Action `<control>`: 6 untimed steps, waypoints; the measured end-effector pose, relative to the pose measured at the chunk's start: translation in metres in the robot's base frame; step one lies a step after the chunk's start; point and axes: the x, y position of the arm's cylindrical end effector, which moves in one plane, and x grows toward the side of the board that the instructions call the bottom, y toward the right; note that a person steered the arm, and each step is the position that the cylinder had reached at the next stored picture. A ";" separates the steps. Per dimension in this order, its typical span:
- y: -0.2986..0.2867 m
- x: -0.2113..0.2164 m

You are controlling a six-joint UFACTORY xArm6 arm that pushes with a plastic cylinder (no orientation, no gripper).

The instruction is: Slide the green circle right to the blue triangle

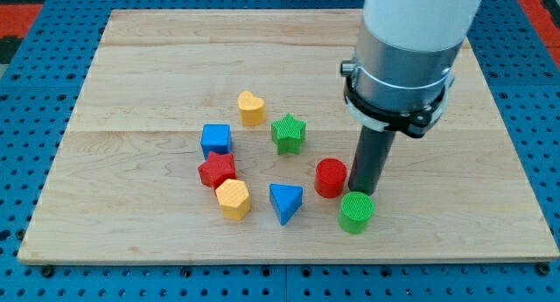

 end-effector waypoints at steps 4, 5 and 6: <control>0.060 0.026; 0.076 0.070; 0.019 0.058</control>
